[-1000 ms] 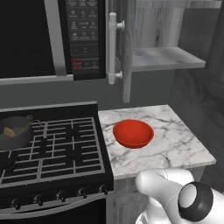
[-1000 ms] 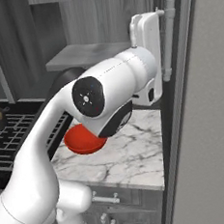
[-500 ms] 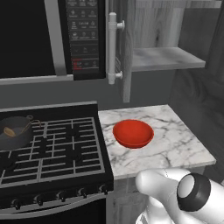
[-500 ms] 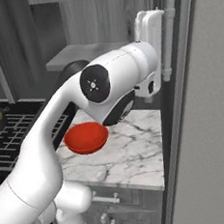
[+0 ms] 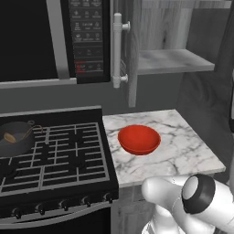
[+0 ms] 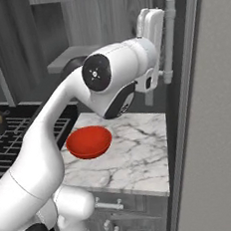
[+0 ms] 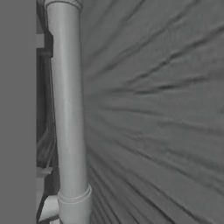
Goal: Open the cabinet and move the ladle to the pot. Then close the cabinet.
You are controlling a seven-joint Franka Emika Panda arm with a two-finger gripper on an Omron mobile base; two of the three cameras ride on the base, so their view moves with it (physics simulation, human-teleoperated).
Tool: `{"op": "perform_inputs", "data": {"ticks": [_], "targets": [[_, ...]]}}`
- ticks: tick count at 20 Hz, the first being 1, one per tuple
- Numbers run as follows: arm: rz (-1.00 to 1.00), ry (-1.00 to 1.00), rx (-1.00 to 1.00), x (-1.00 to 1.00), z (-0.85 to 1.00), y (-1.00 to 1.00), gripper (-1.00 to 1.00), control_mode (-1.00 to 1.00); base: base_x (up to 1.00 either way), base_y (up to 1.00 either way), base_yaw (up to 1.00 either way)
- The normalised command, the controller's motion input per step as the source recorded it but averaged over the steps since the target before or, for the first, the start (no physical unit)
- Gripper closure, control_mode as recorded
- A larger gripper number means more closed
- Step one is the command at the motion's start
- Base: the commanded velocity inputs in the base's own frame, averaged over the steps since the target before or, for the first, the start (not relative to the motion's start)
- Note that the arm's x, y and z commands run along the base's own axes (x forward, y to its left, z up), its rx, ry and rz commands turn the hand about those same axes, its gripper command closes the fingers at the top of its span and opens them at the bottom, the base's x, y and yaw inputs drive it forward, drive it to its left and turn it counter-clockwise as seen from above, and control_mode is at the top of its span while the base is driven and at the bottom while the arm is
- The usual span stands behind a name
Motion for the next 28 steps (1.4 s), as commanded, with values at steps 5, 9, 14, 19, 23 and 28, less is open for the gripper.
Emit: {"op": "perform_inputs", "data": {"ticks": [5, 9, 14, 19, 23, 28], "targets": [[0.00, 0.00, 0.04, 0.32, -0.11, 0.32, -1.00, -1.00, 0.00, 0.00, 0.00], [0.00, 0.00, 0.03, 0.38, -0.16, 0.48, -1.00, -1.00, 0.00, 0.00, 0.00], [0.00, 0.00, 0.03, 0.53, -0.14, 0.44, -1.00, -1.00, 0.00, 0.00, 0.00], [0.00, 0.00, 0.12, 0.85, -0.18, 0.16, -1.00, -1.00, 0.00, 0.00, 0.00], [0.00, -0.01, 0.14, 0.79, -0.12, 0.00, -1.00, -1.00, 0.00, 0.00, 0.00], [0.00, 0.00, 0.11, 0.90, -0.31, 0.06, -1.00, -1.00, 0.00, 0.00, 0.00]]}}
